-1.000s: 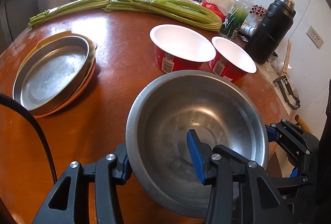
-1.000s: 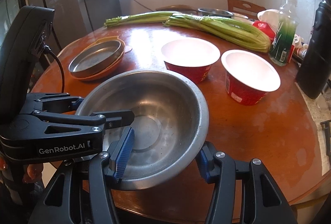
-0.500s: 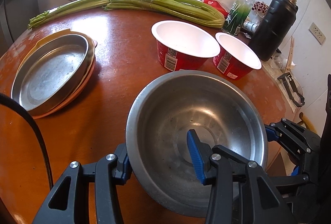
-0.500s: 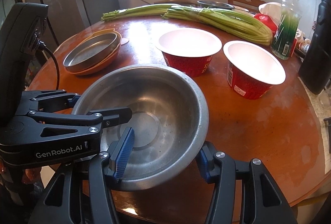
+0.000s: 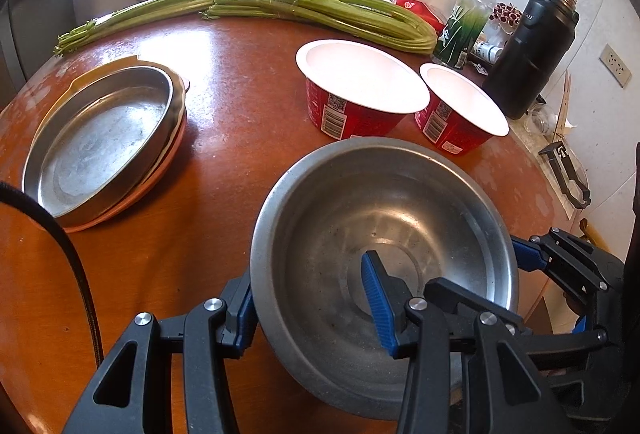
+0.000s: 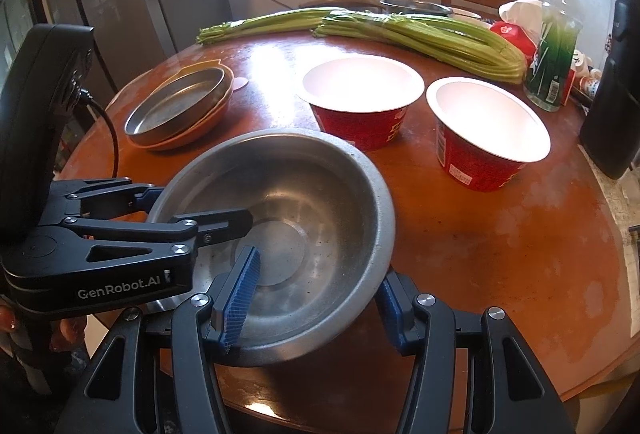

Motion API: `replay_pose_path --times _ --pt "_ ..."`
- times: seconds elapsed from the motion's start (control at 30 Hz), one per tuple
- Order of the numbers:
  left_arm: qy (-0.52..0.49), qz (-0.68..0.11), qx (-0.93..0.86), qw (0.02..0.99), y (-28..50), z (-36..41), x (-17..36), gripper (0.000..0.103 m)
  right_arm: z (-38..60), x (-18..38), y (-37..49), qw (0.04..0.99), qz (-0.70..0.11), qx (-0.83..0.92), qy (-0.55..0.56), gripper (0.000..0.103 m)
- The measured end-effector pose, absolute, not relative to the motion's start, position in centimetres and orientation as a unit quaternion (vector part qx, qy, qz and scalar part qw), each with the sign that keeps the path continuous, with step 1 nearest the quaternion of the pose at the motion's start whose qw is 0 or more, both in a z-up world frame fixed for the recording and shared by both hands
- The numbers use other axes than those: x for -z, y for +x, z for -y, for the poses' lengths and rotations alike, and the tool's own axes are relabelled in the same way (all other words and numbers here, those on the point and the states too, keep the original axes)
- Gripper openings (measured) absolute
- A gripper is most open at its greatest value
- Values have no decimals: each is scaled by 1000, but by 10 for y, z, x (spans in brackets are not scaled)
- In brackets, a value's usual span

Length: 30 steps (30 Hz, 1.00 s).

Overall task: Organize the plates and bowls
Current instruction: 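Lower the steel bowl to the table and open the left gripper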

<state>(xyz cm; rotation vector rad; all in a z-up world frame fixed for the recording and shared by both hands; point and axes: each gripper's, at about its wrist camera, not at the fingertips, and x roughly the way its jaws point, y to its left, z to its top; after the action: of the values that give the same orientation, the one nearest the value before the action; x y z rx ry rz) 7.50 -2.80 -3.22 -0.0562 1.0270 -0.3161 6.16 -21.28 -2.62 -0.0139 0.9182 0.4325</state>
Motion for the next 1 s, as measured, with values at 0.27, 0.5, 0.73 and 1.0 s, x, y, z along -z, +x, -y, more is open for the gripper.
replay_pose_path --times 0.27,0.5,0.73,1.0 --pt "-30 -481 145 864 71 23 26 47 217 23 60 877 -437 -202 4 57" --pt "-36 -468 141 872 67 17 17 47 222 18 60 882 -429 -197 14 57" --pt "-43 -460 129 878 68 7 10 47 227 10 61 887 -419 -193 26 57" --pt "-46 -445 121 886 74 -1 -5 47 229 0 70 890 -411 -195 40 57"
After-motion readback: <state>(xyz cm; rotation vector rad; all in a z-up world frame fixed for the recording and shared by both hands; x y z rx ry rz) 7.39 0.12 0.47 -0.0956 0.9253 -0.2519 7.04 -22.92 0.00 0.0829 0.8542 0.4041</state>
